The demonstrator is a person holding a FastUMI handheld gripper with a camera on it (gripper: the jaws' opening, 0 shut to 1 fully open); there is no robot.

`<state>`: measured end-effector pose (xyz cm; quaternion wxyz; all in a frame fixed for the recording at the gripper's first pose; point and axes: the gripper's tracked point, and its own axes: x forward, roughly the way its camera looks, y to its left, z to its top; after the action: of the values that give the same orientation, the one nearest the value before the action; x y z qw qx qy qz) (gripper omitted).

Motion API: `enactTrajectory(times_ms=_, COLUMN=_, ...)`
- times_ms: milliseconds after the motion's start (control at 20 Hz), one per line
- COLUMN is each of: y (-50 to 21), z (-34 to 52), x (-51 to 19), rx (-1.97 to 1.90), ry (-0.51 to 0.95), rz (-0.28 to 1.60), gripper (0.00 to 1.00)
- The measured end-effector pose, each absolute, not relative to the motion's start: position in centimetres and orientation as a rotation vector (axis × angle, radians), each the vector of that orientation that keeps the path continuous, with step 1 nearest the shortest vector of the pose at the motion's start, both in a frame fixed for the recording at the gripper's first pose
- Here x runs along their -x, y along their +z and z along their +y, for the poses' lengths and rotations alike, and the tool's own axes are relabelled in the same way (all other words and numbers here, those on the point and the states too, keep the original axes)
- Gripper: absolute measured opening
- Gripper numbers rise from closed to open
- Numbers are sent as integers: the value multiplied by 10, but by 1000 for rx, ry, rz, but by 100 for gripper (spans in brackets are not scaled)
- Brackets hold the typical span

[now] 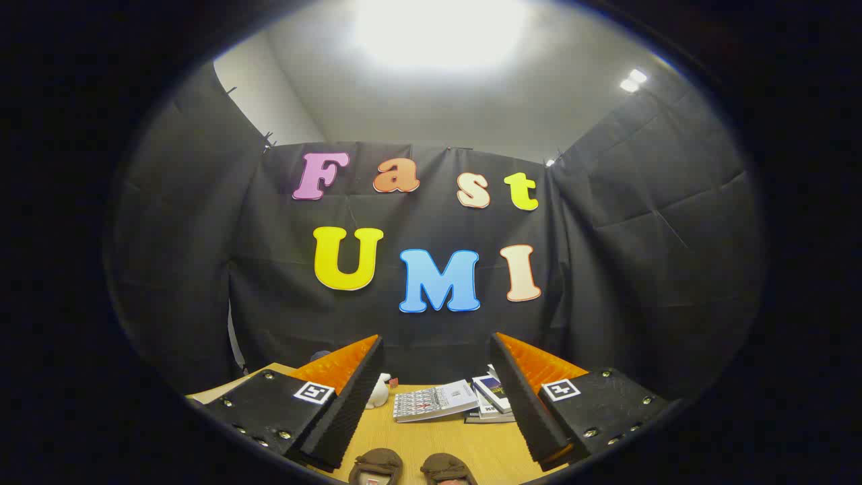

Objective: Open the storage box then place both shoes into the box .Put the left shoe in first, then the right shoe, with the right side of both shoes facing outward in a uniform manner.

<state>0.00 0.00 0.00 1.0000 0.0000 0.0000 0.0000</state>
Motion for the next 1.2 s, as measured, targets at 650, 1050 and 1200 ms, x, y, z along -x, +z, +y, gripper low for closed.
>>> enactTrajectory(times_ms=650, y=-7, z=-2, x=12, rx=7, ry=-6, rz=7, gripper=97)
enactTrajectory(times_ms=1050, y=-34, z=15, x=19, rx=-111, ry=73, rz=46, gripper=96)
enactTrajectory(times_ms=1200, y=-55, z=25, x=21, rx=-205, ry=115, rz=113, gripper=96)
